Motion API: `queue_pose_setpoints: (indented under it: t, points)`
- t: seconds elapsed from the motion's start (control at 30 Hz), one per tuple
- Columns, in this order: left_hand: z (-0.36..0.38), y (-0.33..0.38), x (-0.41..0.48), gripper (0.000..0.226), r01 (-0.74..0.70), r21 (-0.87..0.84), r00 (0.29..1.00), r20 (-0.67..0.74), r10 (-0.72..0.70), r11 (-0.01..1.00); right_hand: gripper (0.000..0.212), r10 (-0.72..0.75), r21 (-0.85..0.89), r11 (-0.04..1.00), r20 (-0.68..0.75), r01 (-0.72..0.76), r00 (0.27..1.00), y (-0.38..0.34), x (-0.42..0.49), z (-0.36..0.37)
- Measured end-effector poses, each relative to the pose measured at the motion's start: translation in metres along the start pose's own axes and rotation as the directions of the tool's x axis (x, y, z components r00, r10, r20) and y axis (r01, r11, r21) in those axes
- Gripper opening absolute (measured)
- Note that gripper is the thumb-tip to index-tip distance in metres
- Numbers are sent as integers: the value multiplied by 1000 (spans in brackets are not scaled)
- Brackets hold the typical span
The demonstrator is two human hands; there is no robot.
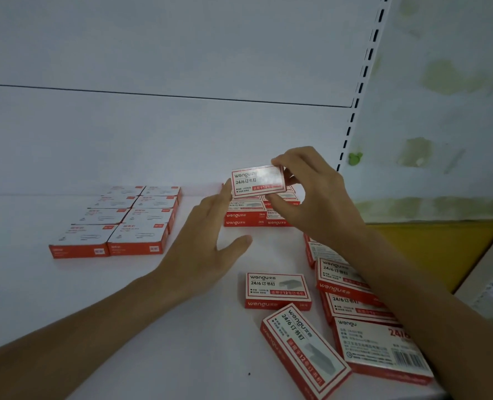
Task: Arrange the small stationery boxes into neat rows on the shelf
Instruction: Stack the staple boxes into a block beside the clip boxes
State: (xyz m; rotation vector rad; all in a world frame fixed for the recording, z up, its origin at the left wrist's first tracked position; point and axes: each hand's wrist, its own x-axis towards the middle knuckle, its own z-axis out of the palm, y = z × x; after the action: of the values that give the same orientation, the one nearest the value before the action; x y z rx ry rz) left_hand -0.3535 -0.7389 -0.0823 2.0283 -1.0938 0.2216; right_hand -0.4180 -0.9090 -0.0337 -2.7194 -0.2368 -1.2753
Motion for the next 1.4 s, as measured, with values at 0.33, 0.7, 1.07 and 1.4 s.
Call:
queue_pose_setpoints:
  t: [0.33, 0.7, 1.07, 1.4]
  points:
    - [1, -12, -1, 41, -101, 302, 960, 279, 14, 948, 39, 256, -103, 961, -15, -257, 966, 28, 3, -14]
    - [0, -8, -1, 39, -110, 302, 960, 278, 23, 947, 47, 506, -117, 859, 347, -499, 789, 49, -7, 9]
    - [0, -9, -1, 39, -110, 301, 960, 279, 23, 947, 35, 558, -123, 816, 421, -565, 715, 49, -8, 12]
    - [-2, -1, -3, 37, -74, 344, 964, 266, -22, 936, 36, 522, -155, 841, 484, -518, 702, 46, -4, 13]
